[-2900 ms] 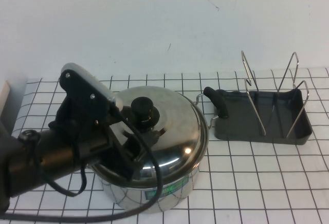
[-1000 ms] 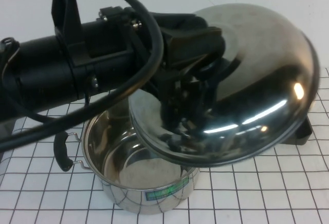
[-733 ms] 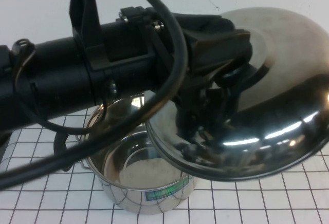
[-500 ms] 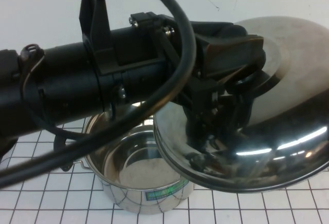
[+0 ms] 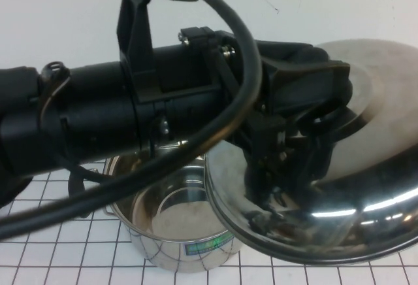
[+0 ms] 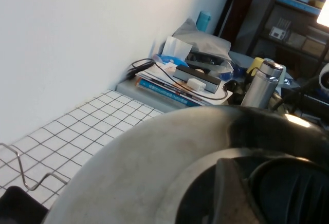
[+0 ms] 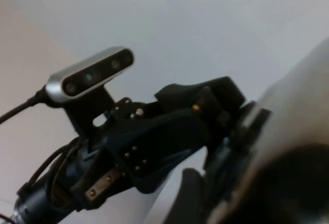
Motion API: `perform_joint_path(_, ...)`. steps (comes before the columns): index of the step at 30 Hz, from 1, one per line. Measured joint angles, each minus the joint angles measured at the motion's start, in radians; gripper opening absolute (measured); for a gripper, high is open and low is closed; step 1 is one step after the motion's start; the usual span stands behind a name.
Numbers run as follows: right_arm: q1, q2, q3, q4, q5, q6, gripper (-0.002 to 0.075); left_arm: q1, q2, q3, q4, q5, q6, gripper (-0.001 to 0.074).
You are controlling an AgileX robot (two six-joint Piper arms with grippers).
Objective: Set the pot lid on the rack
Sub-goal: Hand over the pot lid
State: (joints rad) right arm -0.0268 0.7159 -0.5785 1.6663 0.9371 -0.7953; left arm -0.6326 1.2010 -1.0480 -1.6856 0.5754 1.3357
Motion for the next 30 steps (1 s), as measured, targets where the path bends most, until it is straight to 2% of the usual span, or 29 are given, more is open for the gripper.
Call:
perform_joint_path(3,0.0,0.022,-0.003,0.002,0.03,-0.043,0.0531,0.0,0.025,0.0,0.001,0.015,0.001,0.0328)
perform_joint_path(7,0.0,0.027,-0.003,0.01,0.044,-0.099,0.0294,0.0,0.059,0.0,0.004,0.038,0.03,0.0328)
perform_joint_path(9,0.0,0.027,-0.004,0.019,0.058,-0.135,0.0147,0.0,0.08,0.0,0.005,0.047,0.053,0.0328)
perform_joint_path(11,0.0,0.027,-0.004,0.021,0.076,-0.172,0.0083,0.0,0.097,0.0,0.006,0.064,0.076,0.0329)
perform_joint_path(16,0.0,0.027,-0.004,0.017,0.087,-0.248,0.0072,0.002,0.118,0.0,0.002,0.107,0.135,0.0333)
perform_joint_path(17,0.0,0.027,-0.004,0.017,0.087,-0.258,0.0071,0.002,0.118,0.0,0.002,0.106,0.143,0.0351)
perform_joint_path(21,0.0,0.027,-0.004,0.016,0.07,-0.296,0.0071,0.002,0.118,0.0,0.002,0.12,0.157,0.0507)
perform_joint_path(24,0.002,0.027,-0.004,0.016,0.033,-0.317,0.0071,0.002,0.118,-0.002,0.002,0.113,0.159,0.054)
perform_joint_path(27,0.002,0.037,-0.024,0.016,-0.019,-0.366,0.0071,0.003,0.11,-0.002,0.002,0.07,0.159,0.0475)
perform_joint_path(28,0.002,0.048,-0.036,0.014,-0.058,-0.388,0.0071,0.003,0.101,-0.002,0.002,0.07,0.159,0.0436)
perform_joint_path(30,0.0,0.098,-0.068,0.014,-0.149,-0.436,0.0071,0.003,0.068,-0.004,0.002,0.066,0.159,0.031)
